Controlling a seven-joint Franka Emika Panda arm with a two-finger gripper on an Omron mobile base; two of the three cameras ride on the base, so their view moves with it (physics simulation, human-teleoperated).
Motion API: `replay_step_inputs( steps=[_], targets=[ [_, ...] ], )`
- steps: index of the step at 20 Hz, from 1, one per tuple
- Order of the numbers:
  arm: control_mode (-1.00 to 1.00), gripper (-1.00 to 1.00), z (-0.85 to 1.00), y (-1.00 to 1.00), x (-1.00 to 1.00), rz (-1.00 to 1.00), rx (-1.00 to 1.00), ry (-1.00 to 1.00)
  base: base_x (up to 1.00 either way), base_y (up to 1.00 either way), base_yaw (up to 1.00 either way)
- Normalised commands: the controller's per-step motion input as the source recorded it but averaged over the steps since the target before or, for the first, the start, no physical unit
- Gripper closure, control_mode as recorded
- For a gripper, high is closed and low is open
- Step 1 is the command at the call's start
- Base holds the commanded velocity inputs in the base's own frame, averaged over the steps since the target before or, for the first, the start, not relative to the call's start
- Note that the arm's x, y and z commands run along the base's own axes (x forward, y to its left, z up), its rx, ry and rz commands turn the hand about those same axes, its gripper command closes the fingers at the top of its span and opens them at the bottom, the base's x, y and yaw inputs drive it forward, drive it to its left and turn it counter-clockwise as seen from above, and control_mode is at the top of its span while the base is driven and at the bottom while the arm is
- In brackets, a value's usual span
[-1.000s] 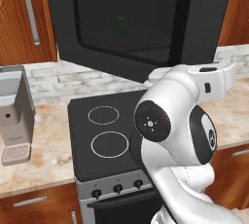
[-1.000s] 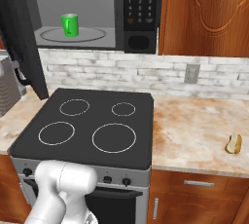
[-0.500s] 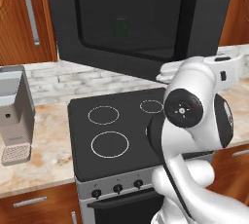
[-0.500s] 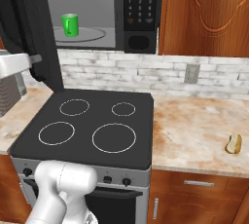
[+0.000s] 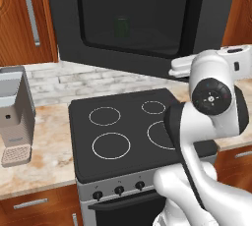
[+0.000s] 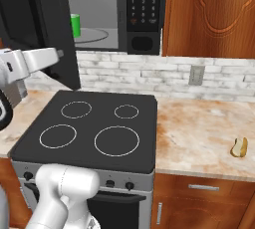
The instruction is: Pick the mug from the counter and place it inside the microwave. Then close the microwave.
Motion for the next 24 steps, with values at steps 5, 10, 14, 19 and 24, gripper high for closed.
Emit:
replay_step_inputs(
  steps=[5, 10, 14, 19, 24],
  targets=[
    [-1.00, -1.00, 0.00, -0.26, 0.38, 0.10, 0.00, 0.00, 0.00, 0.00, 0.00],
    [-1.00, -1.00, 0.02, -0.21, 0.41, 0.09, 0.00, 0.02, 0.00, 0.00, 0.00],
    [-1.00, -1.00, 0.15, -0.20, 0.46, 0.07, 0.00, 0.08, 0.00, 0.00, 0.00],
    [-1.00, -1.00, 0.16, -0.15, 0.40, 0.07, 0.00, 0.10, 0.00, 0.00, 0.00],
    [-1.00, -1.00, 0.10, -0.09, 0.35, 0.07, 0.00, 0.09, 0.00, 0.00, 0.00]
  ],
)
